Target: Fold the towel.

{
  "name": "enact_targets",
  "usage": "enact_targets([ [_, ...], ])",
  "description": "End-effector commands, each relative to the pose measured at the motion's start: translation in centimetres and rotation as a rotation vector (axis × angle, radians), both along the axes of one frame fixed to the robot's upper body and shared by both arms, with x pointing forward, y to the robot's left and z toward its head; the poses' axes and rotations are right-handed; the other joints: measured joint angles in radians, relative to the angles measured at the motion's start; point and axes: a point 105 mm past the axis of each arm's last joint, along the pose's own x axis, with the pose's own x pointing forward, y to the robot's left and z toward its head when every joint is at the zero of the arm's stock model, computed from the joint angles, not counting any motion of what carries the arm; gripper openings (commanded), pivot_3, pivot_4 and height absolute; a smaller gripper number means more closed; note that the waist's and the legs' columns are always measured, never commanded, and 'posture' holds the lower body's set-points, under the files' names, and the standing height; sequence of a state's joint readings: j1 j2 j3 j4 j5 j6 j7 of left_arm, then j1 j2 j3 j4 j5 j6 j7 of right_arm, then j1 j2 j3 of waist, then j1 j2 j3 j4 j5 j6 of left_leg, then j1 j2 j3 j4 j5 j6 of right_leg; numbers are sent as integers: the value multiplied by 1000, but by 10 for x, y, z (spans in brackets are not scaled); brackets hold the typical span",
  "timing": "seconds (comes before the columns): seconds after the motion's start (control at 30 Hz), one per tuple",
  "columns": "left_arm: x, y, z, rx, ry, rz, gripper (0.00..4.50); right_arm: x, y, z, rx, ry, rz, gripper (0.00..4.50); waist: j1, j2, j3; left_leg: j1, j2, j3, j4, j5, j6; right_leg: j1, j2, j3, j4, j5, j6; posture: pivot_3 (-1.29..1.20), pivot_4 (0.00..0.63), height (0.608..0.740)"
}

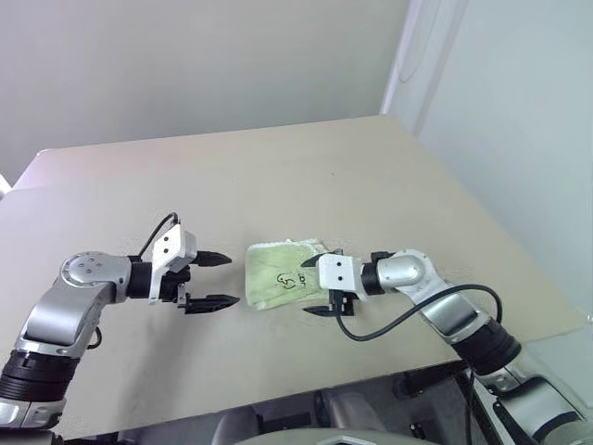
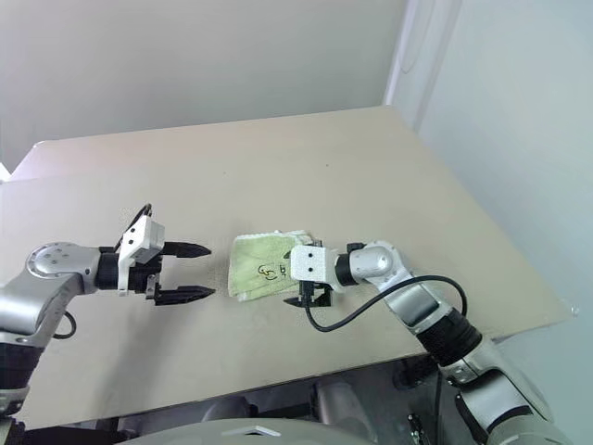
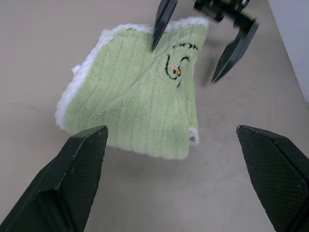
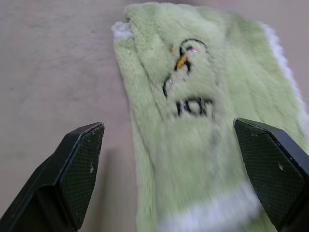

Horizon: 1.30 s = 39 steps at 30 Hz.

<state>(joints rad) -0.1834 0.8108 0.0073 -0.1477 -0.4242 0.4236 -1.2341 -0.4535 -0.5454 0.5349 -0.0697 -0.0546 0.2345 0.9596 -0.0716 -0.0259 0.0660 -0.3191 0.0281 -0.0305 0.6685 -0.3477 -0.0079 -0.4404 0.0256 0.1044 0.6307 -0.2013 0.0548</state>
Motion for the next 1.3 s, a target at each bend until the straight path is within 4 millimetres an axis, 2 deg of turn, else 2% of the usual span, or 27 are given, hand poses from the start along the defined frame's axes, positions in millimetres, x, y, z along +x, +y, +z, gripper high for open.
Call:
enact_targets([
  [0.03,2,-6,6,5,-54,-15,4492,1,8,10,12,-77,44,4500,0,0,0,0,0,0,0,0,0,0,0,0,0,0,0,0,0,712],
  [0.23,11,-2,-2,17,-68,11,4492,5,6,6,-17,-140,64,4500,-1,0,0,1,0,0,0,0,0,0,0,0,0,0,0,0,0,712],
  [0.57,16,-7,-7,7,-85,6,4492,28,11,1,-60,-318,3,4500,-1,-1,-1,2,0,0,0,0,0,2,0,0,1,0,-1,0,0,712],
  [0.7,19,-10,-7,11,-98,10,4492,36,12,5,-43,-363,-41,4500,-2,-1,-1,3,0,0,1,0,-1,3,0,0,1,1,-1,0,0,712],
  [0.97,25,-13,-6,2,-109,16,4492,28,17,6,-30,-389,-4,4500,-2,-1,-1,13,0,0,0,1,-1,10,0,0,1,1,-1,0,0,712],
  [1.3,29,-10,-4,-2,-116,33,4492,25,22,20,25,-508,59,4500,-5,-1,-1,13,0,0,0,0,-1,10,0,0,1,1,-1,0,0,712],
])
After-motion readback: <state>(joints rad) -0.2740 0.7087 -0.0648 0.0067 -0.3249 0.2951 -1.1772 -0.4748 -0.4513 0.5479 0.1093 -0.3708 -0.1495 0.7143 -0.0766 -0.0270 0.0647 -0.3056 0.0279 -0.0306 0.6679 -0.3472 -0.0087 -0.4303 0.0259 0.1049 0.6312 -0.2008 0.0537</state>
